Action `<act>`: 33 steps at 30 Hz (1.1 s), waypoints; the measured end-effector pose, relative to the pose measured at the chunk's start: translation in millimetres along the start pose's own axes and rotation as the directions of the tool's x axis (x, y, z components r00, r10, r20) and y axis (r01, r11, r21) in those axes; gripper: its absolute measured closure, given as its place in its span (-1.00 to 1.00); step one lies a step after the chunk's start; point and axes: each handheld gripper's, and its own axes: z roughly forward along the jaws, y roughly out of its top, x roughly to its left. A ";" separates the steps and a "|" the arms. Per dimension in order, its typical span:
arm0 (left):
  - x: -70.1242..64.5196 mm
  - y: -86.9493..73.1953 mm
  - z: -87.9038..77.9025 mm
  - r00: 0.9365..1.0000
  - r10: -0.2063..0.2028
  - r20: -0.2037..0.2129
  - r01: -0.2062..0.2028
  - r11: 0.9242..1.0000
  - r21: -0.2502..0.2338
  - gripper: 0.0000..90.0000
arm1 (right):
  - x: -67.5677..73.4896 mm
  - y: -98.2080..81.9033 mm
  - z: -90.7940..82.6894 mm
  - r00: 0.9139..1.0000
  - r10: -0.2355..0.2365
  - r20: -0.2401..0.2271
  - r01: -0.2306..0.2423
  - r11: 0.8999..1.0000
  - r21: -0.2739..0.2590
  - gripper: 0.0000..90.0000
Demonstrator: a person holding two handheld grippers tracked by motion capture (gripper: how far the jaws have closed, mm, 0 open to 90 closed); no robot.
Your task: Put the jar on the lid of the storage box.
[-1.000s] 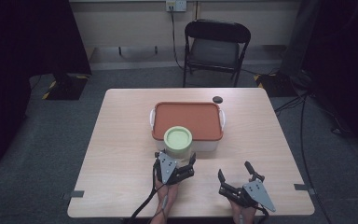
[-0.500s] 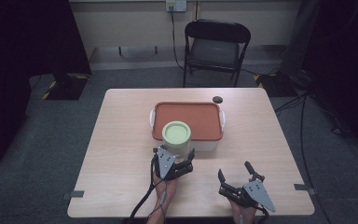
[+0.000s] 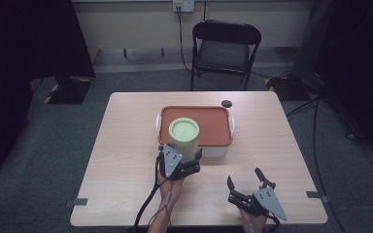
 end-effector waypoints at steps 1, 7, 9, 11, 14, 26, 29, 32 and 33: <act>0.8 1.9 1.1 1.000 -0.009 0.003 0.009 1.000 -0.004 -0.76 | 0.0 0.0 0.0 1.000 0.000 0.000 0.000 1.000 0.000 -0.97; 5.7 14.0 6.1 1.000 0.000 -0.005 0.000 1.000 -0.019 -0.76 | 0.0 0.0 0.0 1.000 0.000 0.000 0.000 1.000 0.000 -0.97; 7.2 17.3 7.2 1.000 0.005 -0.002 -0.005 1.000 -0.019 -0.76 | 0.0 0.0 -0.1 1.000 0.000 -0.001 0.000 1.000 0.000 -0.97; 8.5 19.5 8.0 1.000 0.003 -0.007 -0.004 1.000 -0.024 -0.76 | 0.0 0.0 0.0 1.000 0.000 0.000 0.000 1.000 0.000 -0.97; 11.1 23.6 9.9 1.000 -0.011 -0.007 0.011 1.000 -0.026 -0.76 | 0.0 0.0 -0.1 1.000 0.000 -0.001 0.000 1.000 0.000 -0.97; 22.3 42.7 21.1 0.999 -0.008 -0.042 0.005 0.998 -0.063 -0.76 | 0.2 0.0 -0.6 1.000 0.000 -0.006 0.000 1.000 0.001 -0.97; 25.3 45.5 28.8 0.998 -0.011 -0.056 0.008 0.998 -0.061 -0.76 | 0.2 0.0 -0.6 1.000 0.000 -0.007 0.000 1.000 0.001 -0.97; 28.3 48.2 36.8 0.998 -0.005 -0.062 0.001 0.998 -0.069 -0.76 | 0.1 0.0 -0.6 1.000 0.001 -0.010 -0.001 1.000 0.001 -0.97; 28.4 49.0 39.1 0.997 -0.004 -0.071 -0.001 0.997 -0.074 -0.76 | 0.1 0.0 -0.7 1.000 0.001 -0.010 -0.001 1.000 0.001 -0.97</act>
